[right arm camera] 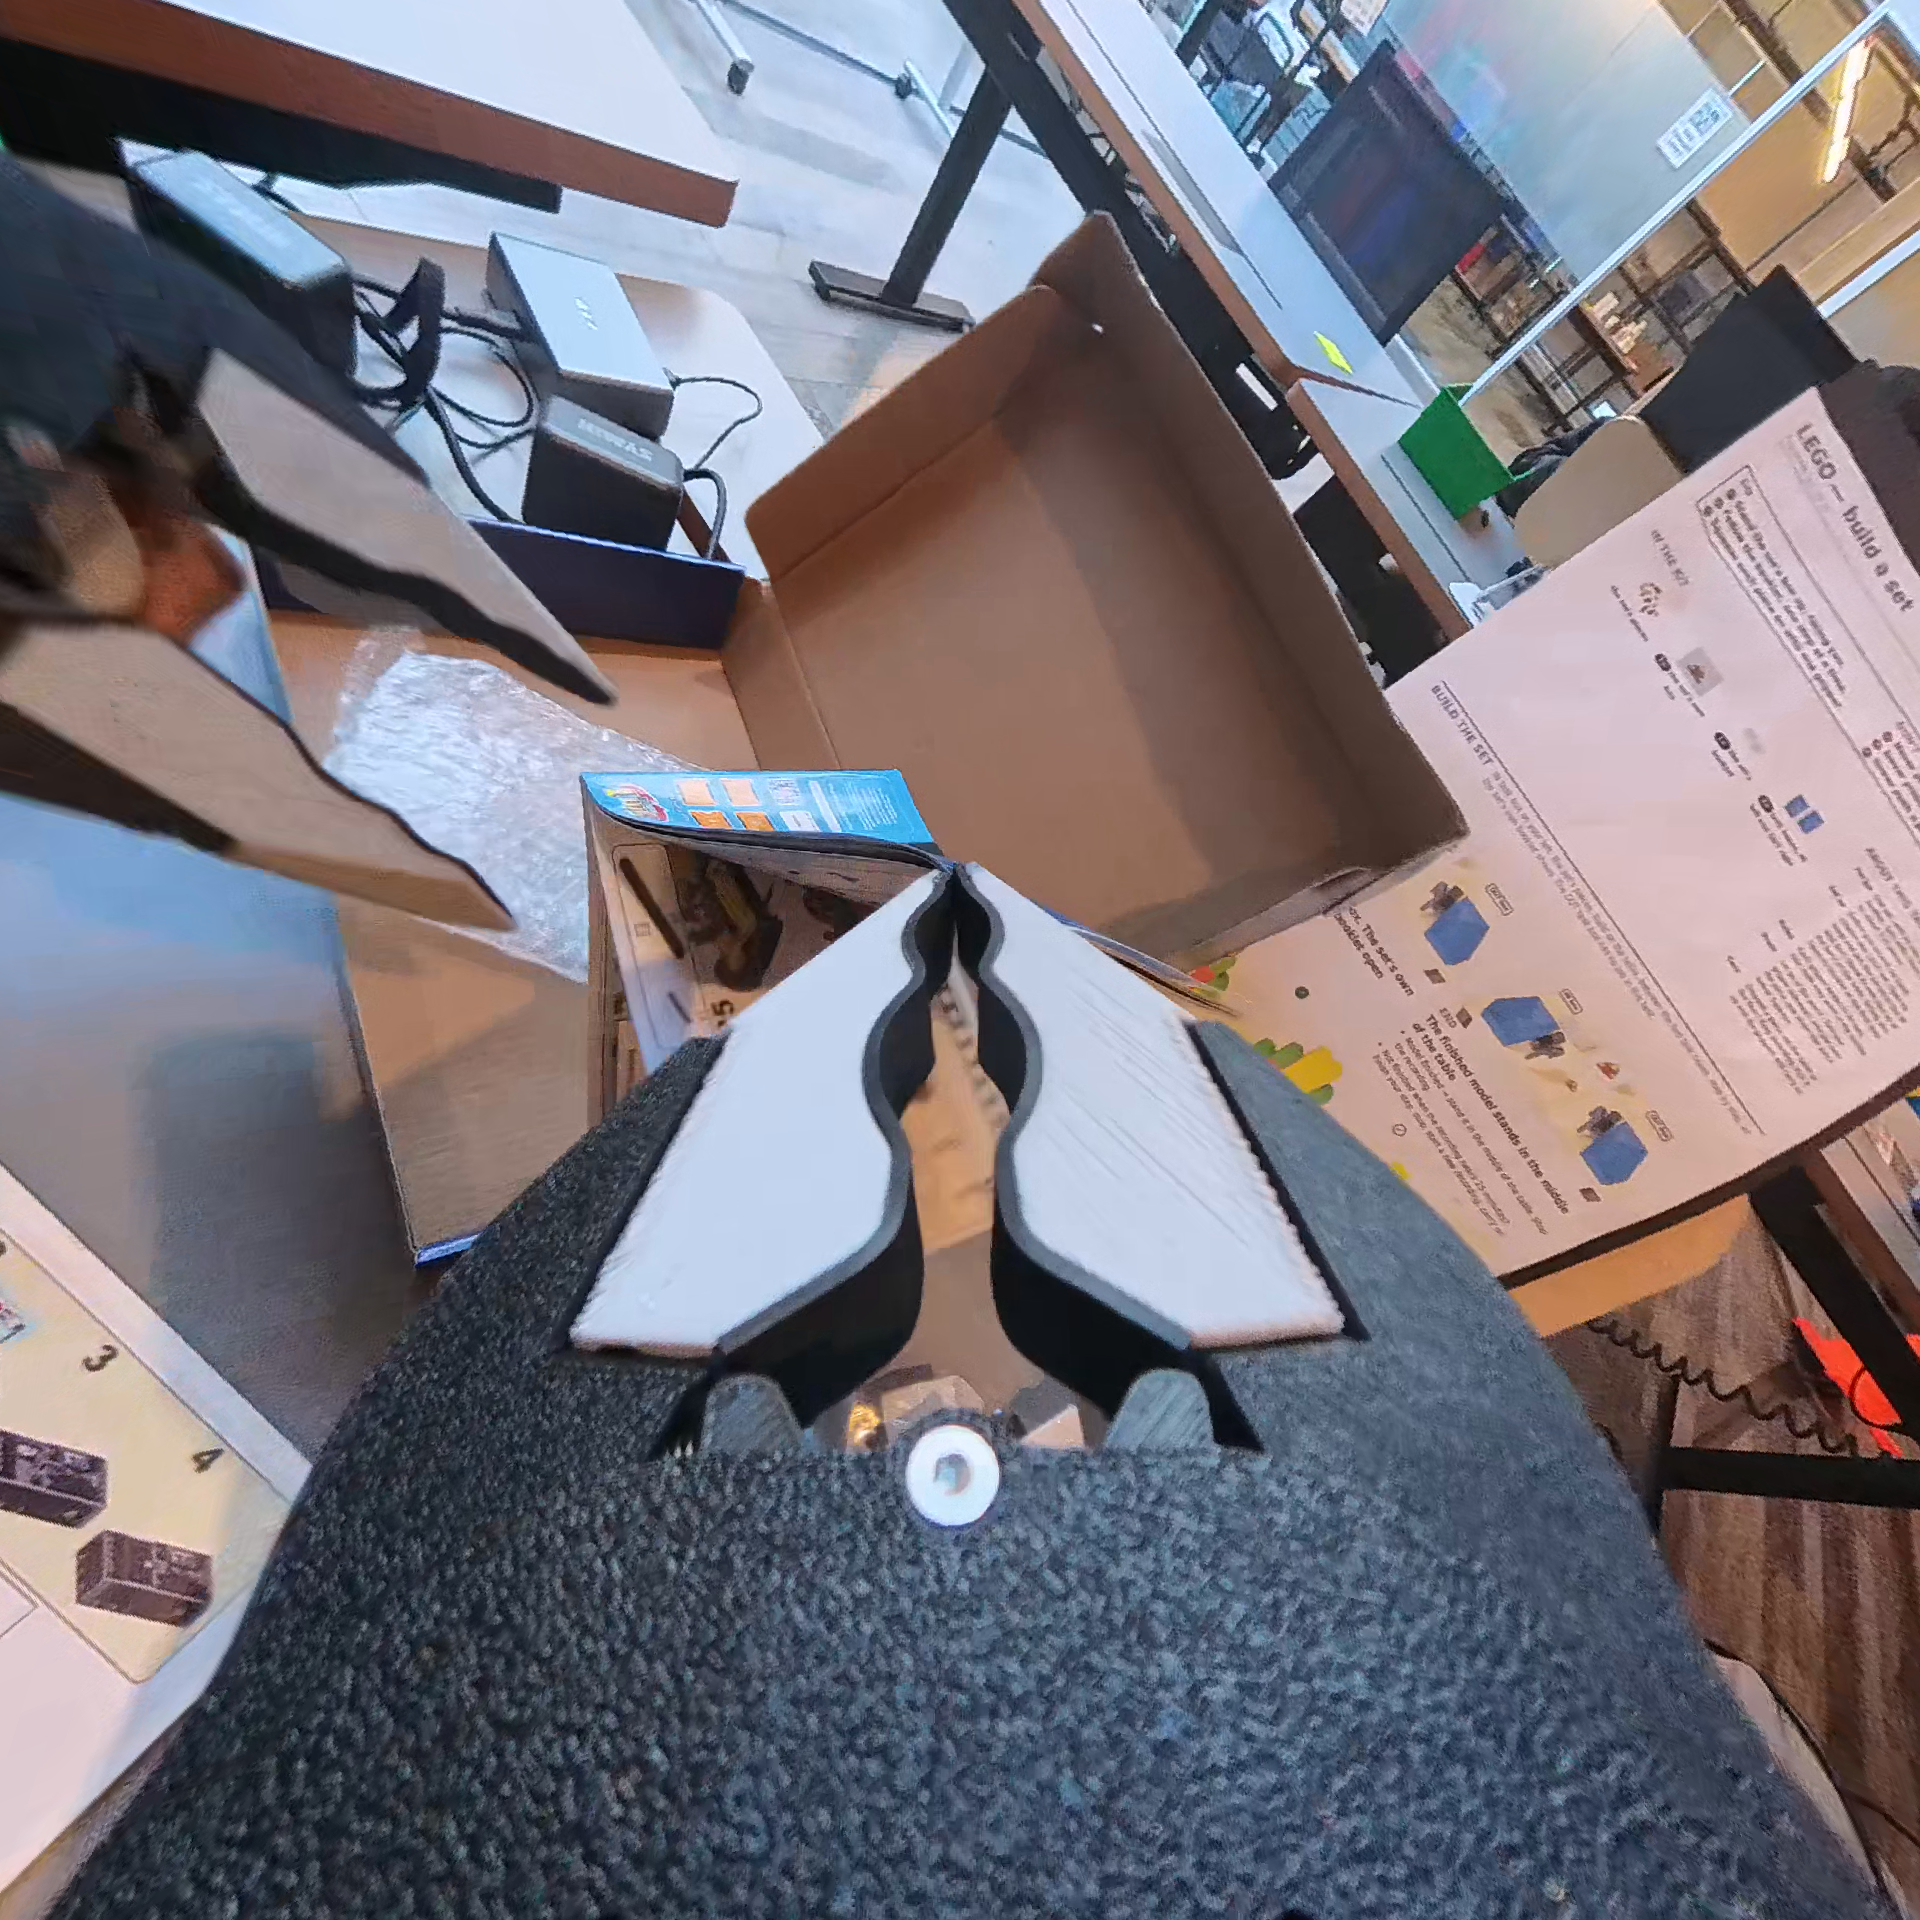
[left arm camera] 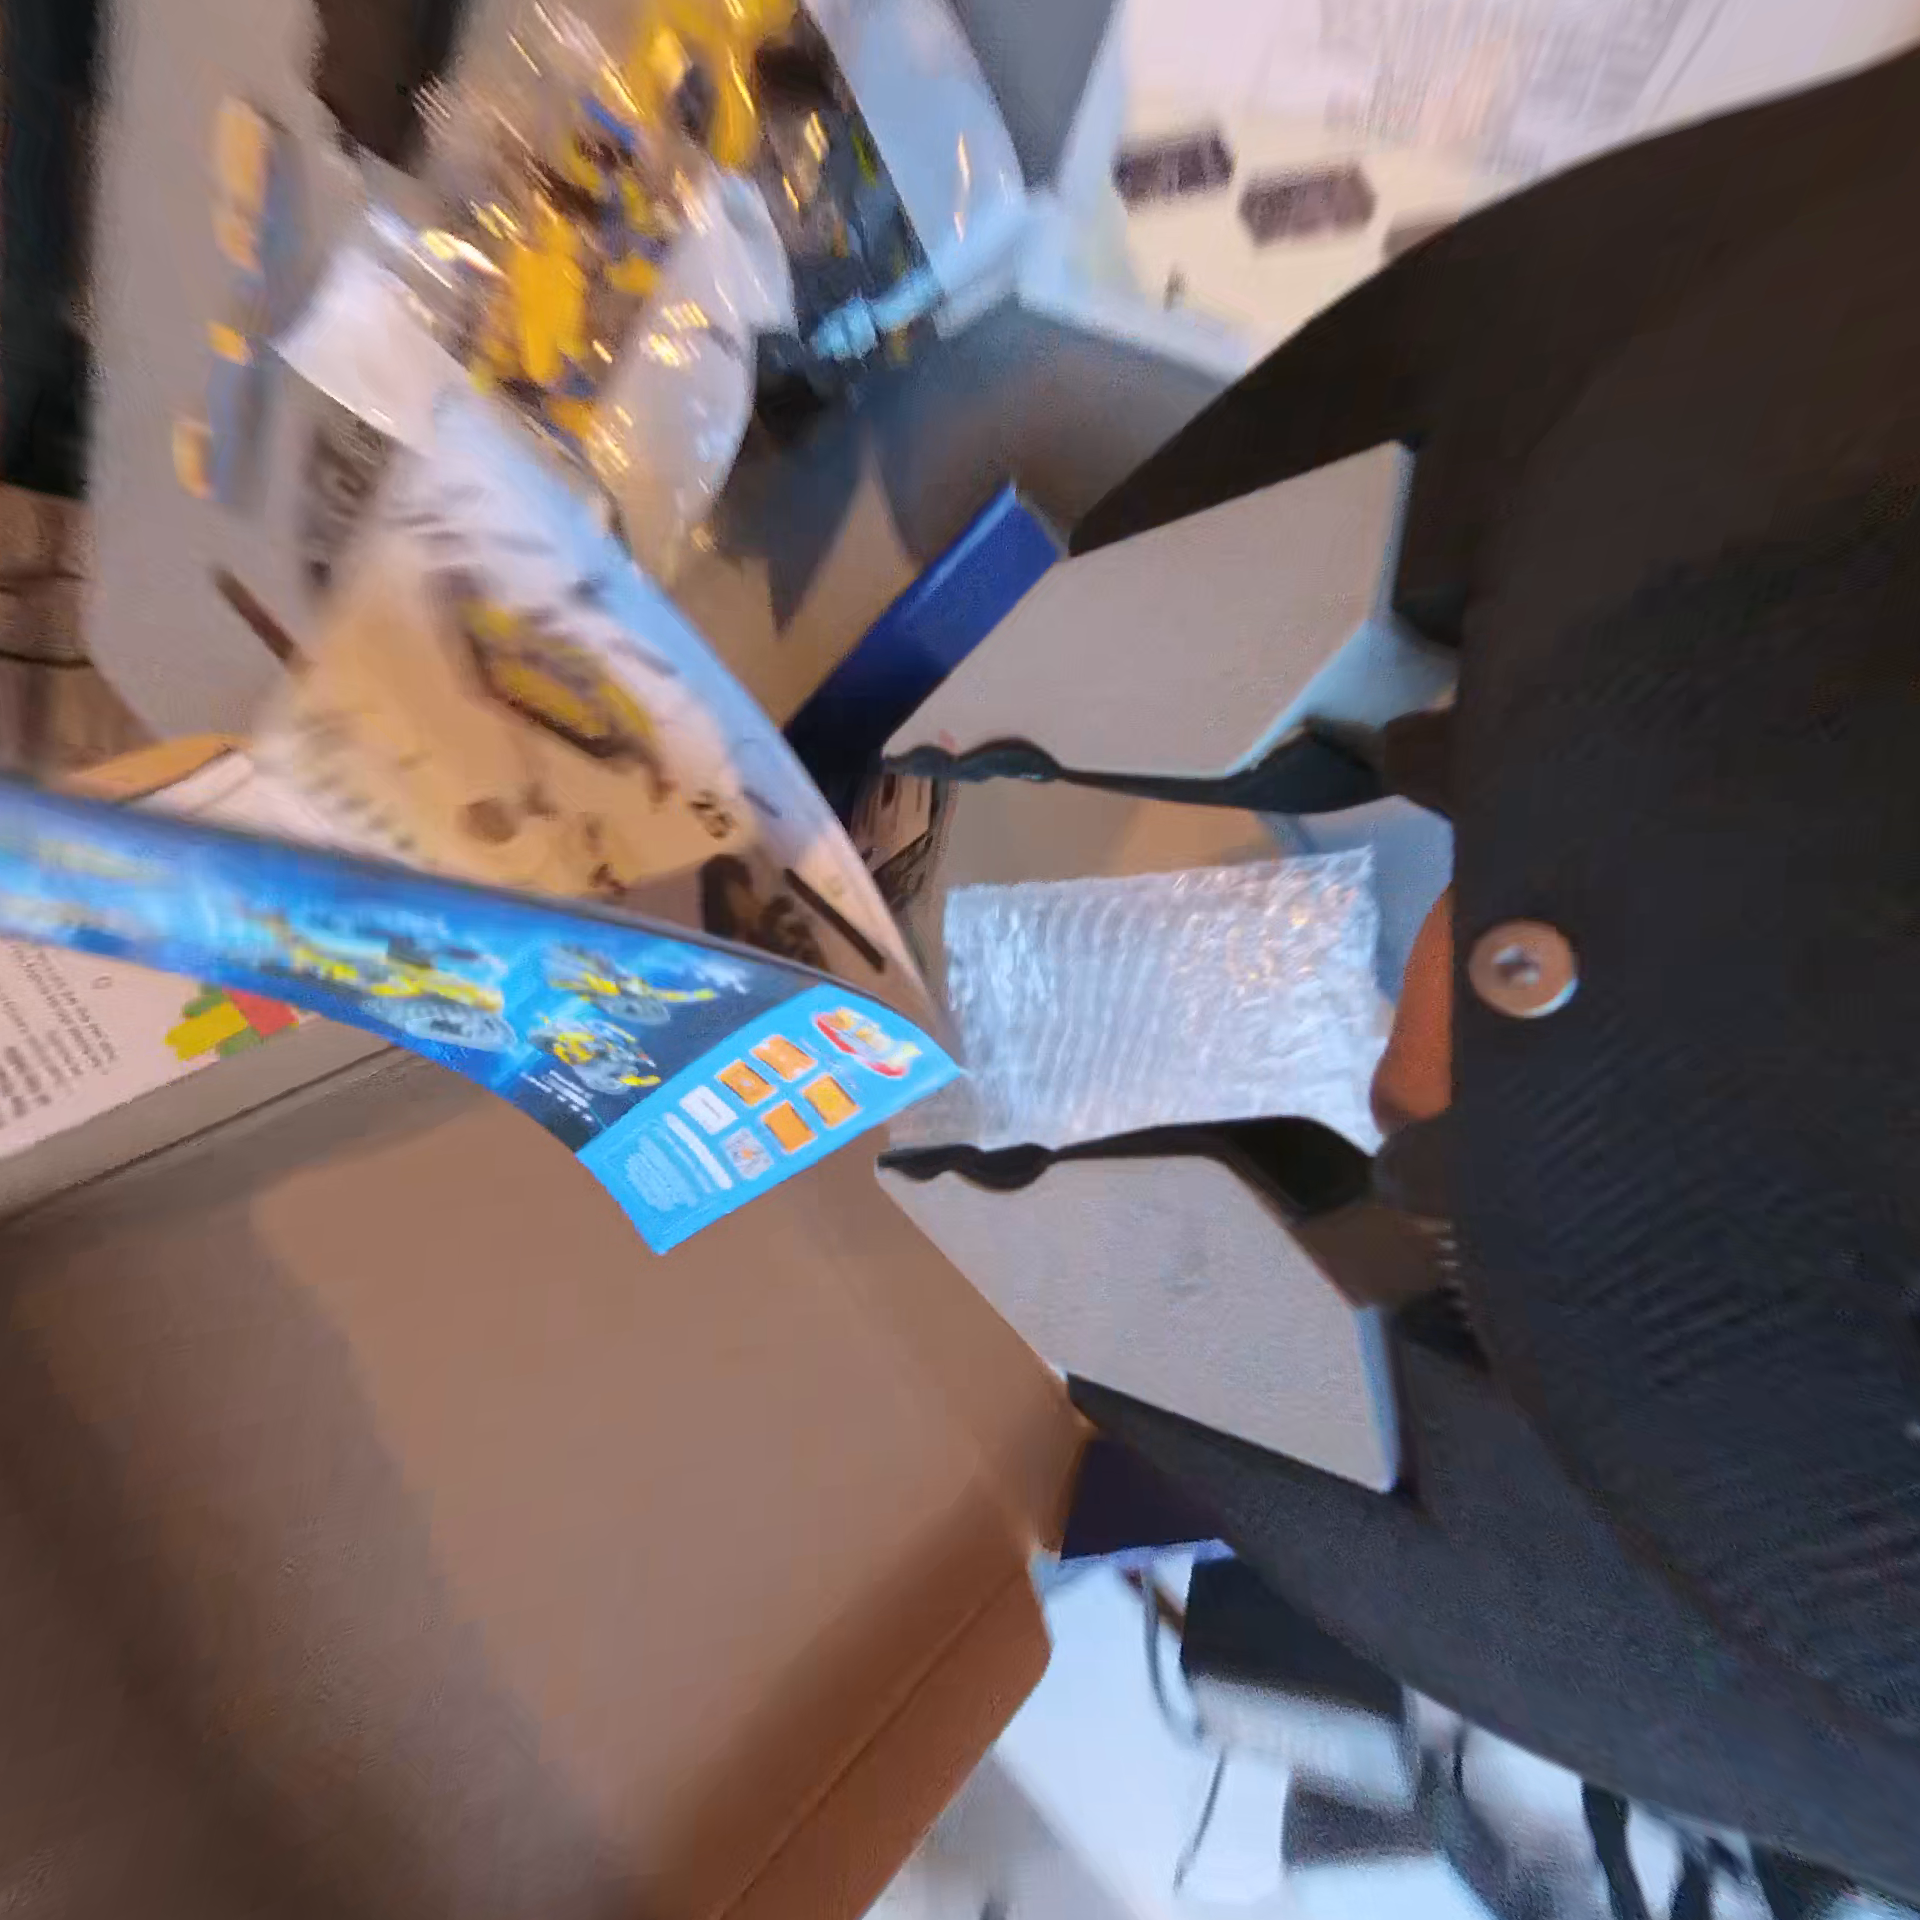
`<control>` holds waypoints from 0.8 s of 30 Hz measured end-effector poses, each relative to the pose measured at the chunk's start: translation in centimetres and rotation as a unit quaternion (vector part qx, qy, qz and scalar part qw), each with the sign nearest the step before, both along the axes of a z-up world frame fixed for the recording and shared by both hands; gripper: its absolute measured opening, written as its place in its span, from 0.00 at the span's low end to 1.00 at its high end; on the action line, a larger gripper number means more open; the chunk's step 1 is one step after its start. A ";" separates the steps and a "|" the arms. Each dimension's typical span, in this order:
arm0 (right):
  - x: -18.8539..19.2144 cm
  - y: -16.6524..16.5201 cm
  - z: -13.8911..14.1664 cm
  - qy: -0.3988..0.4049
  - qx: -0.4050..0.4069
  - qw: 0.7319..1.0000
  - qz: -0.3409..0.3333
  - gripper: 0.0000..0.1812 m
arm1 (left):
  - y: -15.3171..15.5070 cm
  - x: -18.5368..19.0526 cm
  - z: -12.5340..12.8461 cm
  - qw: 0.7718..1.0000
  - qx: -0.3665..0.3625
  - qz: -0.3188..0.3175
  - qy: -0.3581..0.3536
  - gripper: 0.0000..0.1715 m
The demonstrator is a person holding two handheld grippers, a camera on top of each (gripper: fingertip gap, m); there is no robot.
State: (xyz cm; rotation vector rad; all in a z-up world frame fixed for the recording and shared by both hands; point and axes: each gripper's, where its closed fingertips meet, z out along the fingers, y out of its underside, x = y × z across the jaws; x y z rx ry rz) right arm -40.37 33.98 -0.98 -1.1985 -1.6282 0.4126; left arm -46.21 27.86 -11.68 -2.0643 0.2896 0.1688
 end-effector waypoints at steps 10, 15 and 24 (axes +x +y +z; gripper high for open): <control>2.0 -1.4 -2.2 -0.017 -0.016 1.000 0.013 0.00 | 3.8 -2.0 -1.9 0.985 0.006 0.073 0.158 0.00; 5.3 -3.5 -3.2 0.021 -0.099 0.991 0.092 0.11 | 3.6 -2.3 2.9 0.969 0.098 0.061 0.217 0.00; 14.4 -0.6 1.0 0.197 -0.393 0.883 0.164 0.33 | 1.7 3.4 13.5 0.902 0.219 -0.109 0.356 0.00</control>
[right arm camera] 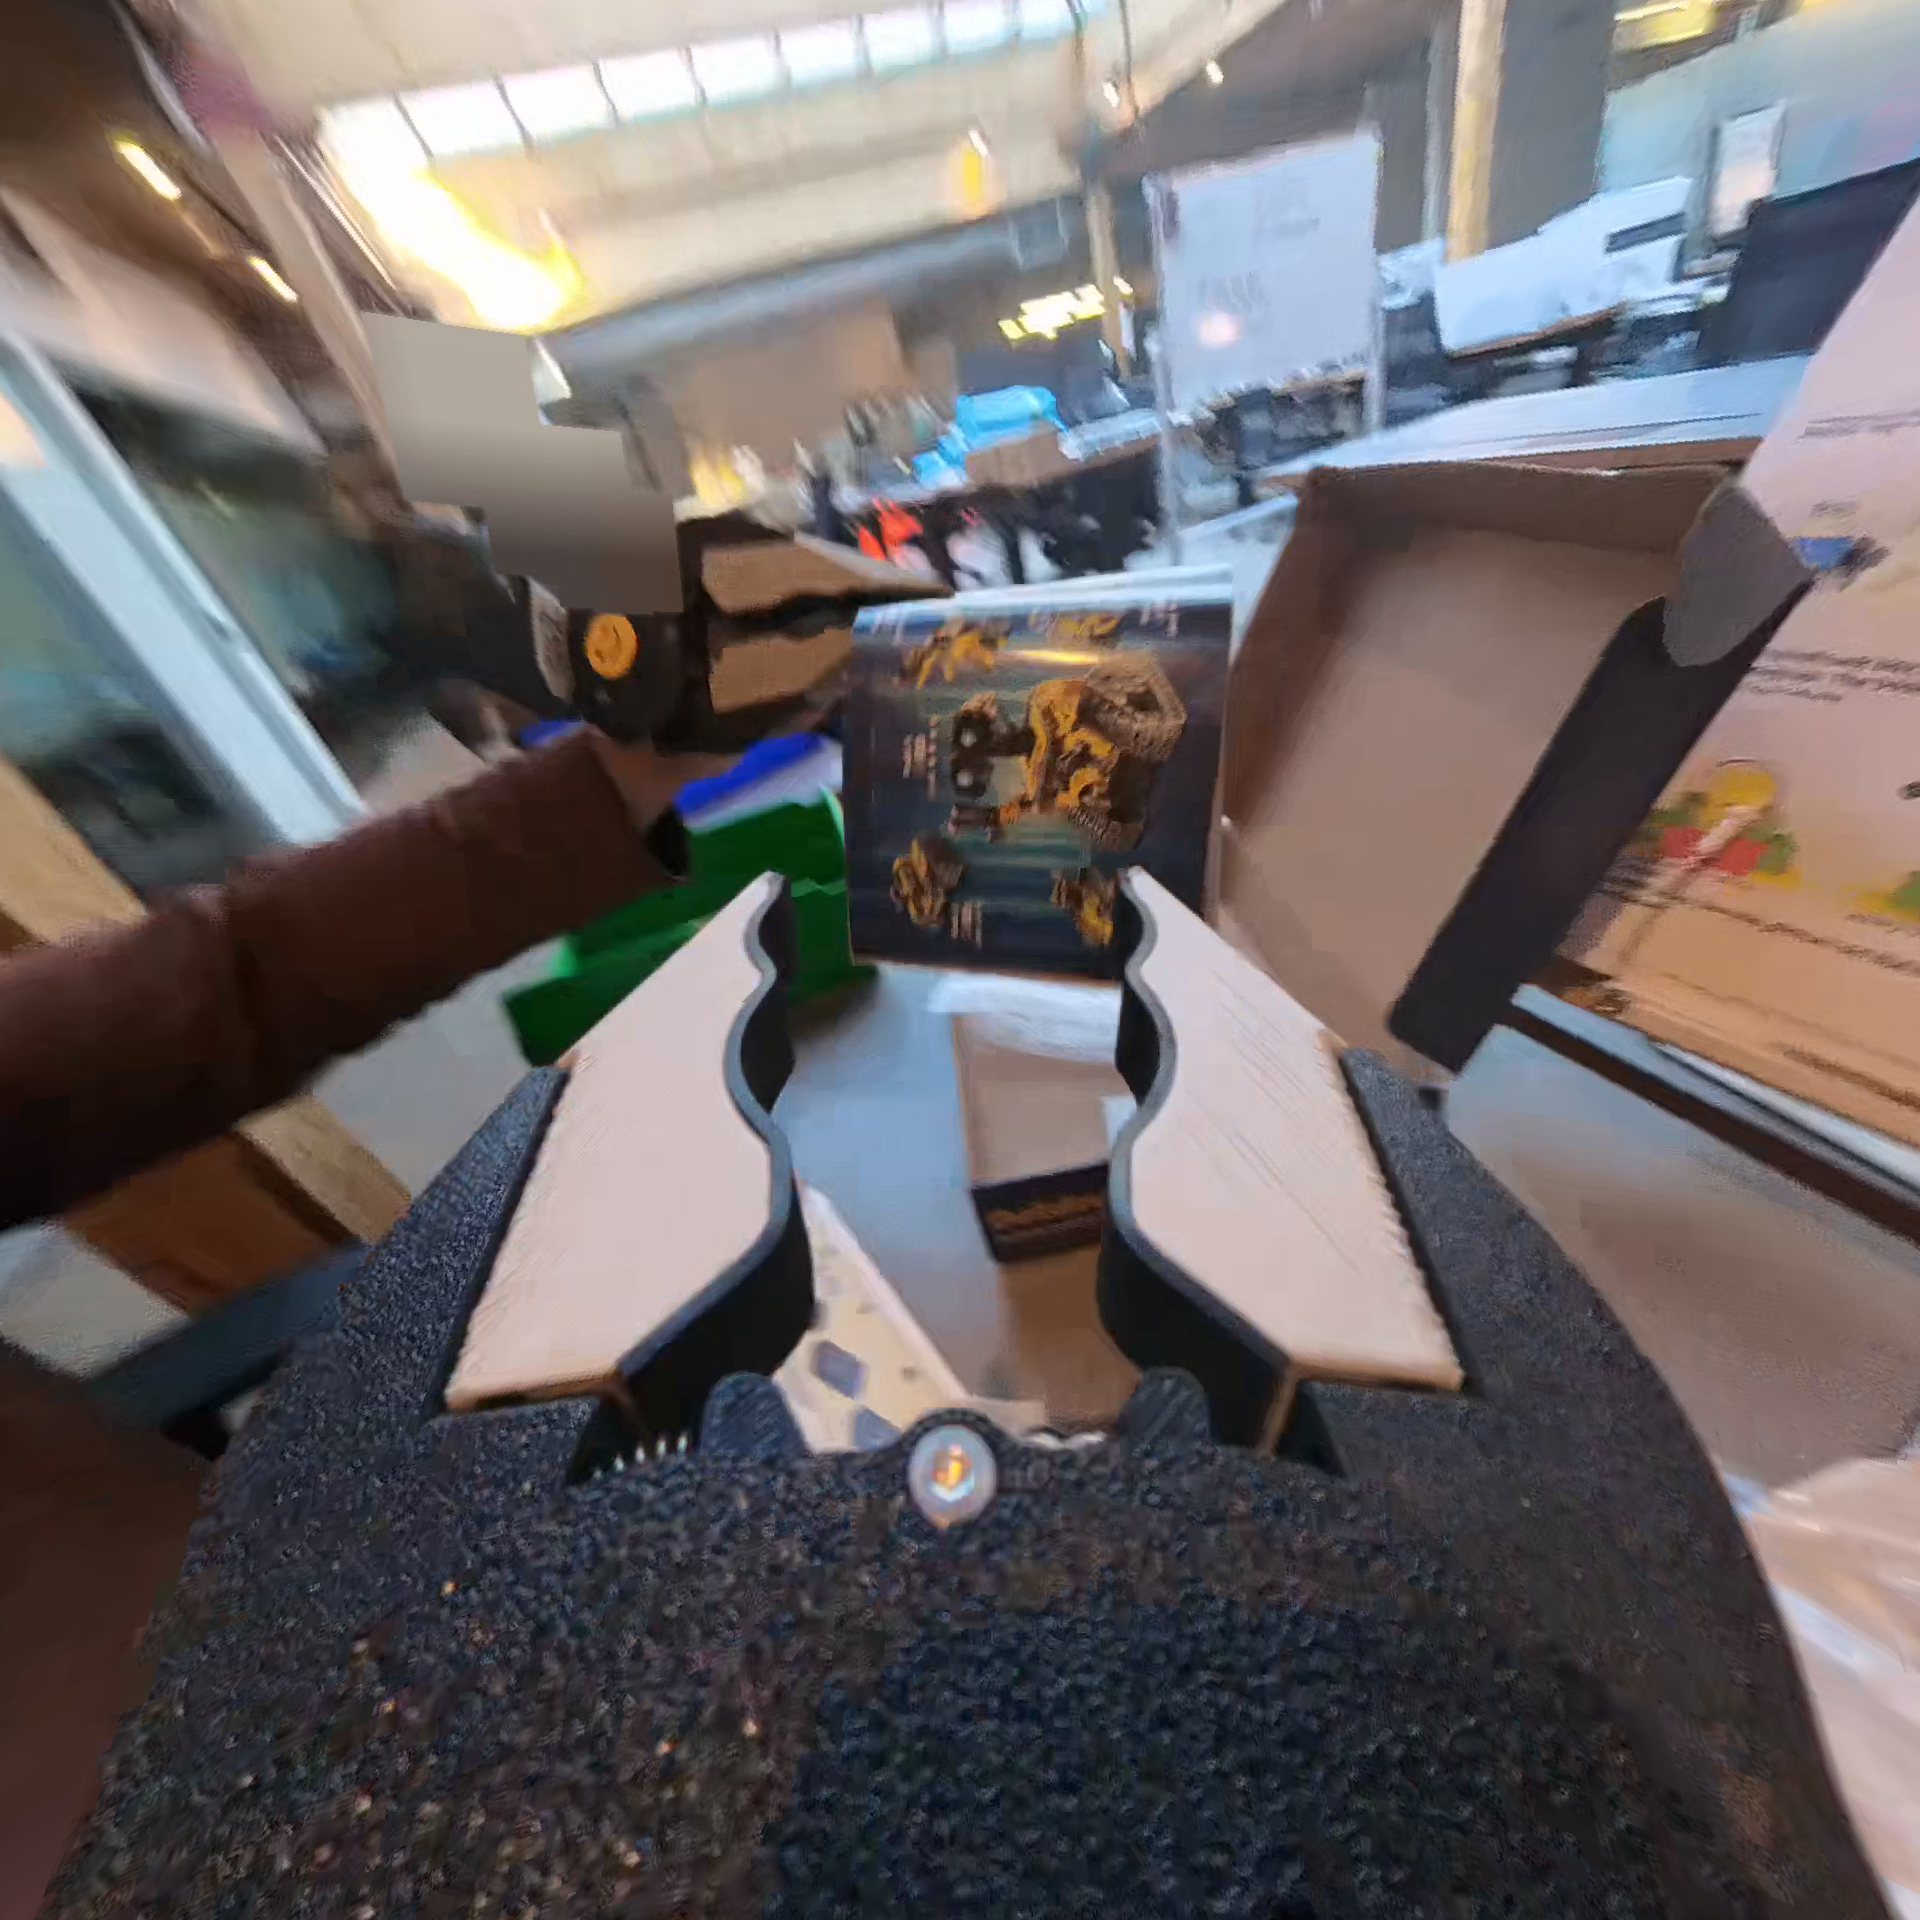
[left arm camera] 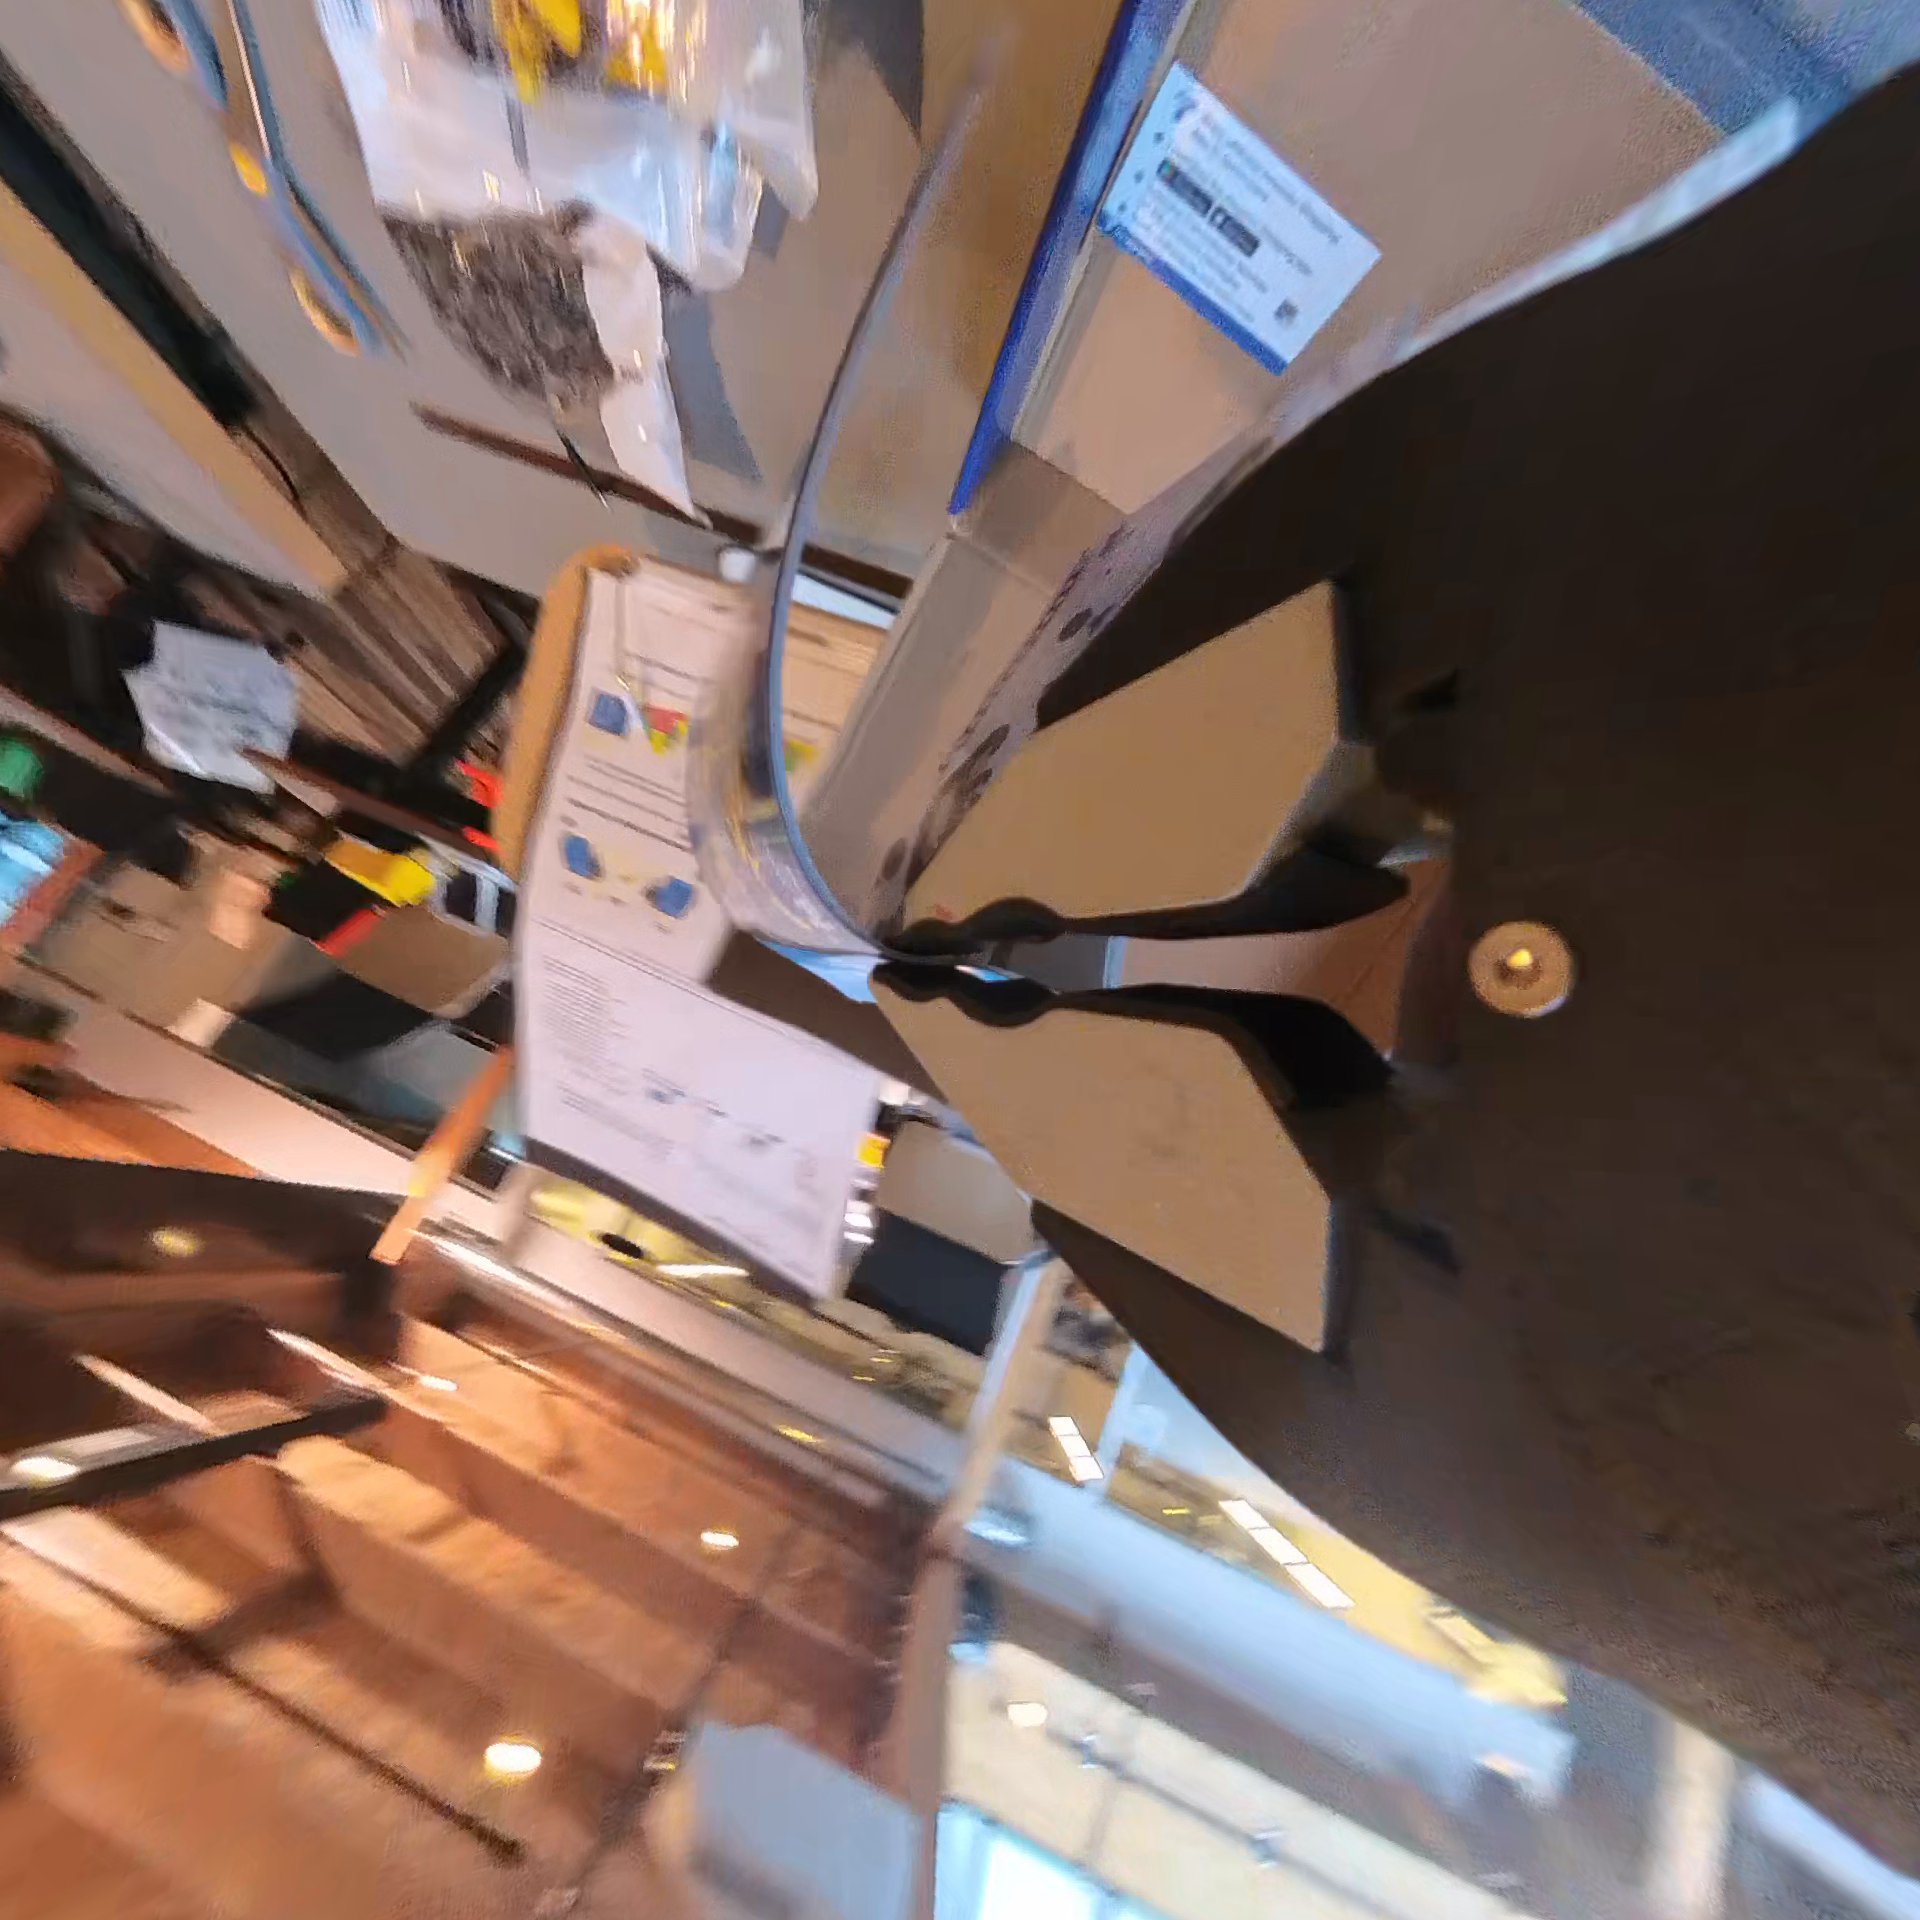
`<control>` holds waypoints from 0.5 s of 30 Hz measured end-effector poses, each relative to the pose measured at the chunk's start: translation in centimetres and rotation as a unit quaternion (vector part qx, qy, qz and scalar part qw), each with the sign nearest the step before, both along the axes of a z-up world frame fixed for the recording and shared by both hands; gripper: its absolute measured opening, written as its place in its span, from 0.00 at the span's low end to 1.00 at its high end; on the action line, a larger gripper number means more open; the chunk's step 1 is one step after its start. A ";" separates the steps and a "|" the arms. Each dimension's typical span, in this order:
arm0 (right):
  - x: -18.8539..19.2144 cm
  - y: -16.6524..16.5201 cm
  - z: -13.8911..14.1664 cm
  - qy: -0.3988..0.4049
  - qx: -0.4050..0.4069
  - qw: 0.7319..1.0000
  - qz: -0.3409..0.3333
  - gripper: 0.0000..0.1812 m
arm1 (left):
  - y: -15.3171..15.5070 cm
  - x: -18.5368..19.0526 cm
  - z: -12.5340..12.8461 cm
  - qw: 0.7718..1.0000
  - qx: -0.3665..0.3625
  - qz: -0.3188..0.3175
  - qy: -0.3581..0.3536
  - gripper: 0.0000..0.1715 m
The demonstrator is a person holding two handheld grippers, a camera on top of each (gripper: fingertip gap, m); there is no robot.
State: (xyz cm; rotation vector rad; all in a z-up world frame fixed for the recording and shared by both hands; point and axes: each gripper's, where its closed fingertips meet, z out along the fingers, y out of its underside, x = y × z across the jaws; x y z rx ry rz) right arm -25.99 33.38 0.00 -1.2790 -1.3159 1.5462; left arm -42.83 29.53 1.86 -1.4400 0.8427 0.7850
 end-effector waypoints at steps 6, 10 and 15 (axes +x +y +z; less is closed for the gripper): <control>0.4 -0.1 -2.6 -0.025 -0.118 0.989 0.083 0.50 | -4.8 7.4 1.8 0.982 -0.043 -0.130 0.132 0.00; -0.5 -2.5 -3.0 -0.034 -0.210 0.957 0.196 0.56 | -8.8 12.5 0.6 0.957 -0.085 -0.189 0.201 0.00; -0.1 -6.9 -3.9 -0.052 -0.312 0.884 0.345 0.58 | -13.3 16.8 -0.2 0.932 -0.086 -0.221 0.272 0.00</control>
